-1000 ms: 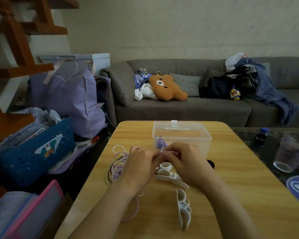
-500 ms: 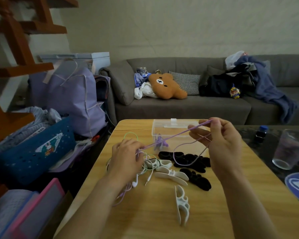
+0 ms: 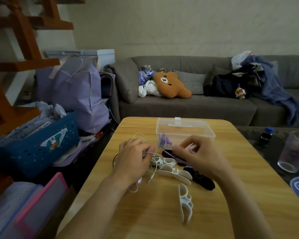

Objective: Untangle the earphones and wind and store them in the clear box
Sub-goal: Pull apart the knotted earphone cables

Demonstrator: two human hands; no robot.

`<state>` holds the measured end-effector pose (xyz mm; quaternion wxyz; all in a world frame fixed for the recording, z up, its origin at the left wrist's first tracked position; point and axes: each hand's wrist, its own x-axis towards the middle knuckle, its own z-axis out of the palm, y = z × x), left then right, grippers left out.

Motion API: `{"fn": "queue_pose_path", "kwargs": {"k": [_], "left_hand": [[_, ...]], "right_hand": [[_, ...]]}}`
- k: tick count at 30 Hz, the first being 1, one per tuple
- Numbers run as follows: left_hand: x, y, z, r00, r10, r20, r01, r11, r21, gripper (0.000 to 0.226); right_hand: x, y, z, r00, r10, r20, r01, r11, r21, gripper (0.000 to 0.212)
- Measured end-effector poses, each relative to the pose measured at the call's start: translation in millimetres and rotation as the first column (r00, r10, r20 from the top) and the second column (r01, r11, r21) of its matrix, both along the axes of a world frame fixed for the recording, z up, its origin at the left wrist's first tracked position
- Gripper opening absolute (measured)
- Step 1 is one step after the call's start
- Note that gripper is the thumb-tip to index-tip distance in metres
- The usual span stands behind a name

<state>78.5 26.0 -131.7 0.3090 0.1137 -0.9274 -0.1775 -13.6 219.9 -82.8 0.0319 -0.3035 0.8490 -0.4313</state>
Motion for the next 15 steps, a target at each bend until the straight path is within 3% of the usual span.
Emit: {"fn": "queue_pose_path", "kwargs": {"k": [2, 6, 9, 12, 15], "left_hand": [[1, 3, 2, 1.000, -0.003, 0.025, 0.002, 1.000, 0.013, 0.026], [2, 9, 7, 0.996, -0.060, 0.067, 0.055, 0.996, 0.076, 0.020], [6, 13, 13, 0.995, -0.086, 0.048, 0.073, 0.972, 0.223, 0.028], [10, 13, 18, 0.997, -0.071, 0.008, 0.068, 0.972, 0.225, 0.024], [12, 9, 18, 0.993, -0.118, 0.015, 0.115, 0.984, 0.139, 0.014]], "right_hand": [[3, -4, -3, 0.998, 0.039, -0.041, -0.033, 0.990, 0.136, 0.035], [16, -21, -8, 0.982, 0.149, -0.117, -0.145, 0.989, 0.041, 0.039], [27, -32, -12, 0.959, 0.276, -0.068, -0.275, 0.961, 0.024, 0.024], [25, -35, -16, 0.965, 0.257, -0.049, -0.255, 0.966, 0.039, 0.007], [20, -34, -15, 0.985, 0.172, -0.004, -0.172, 0.985, -0.027, 0.011]]}}
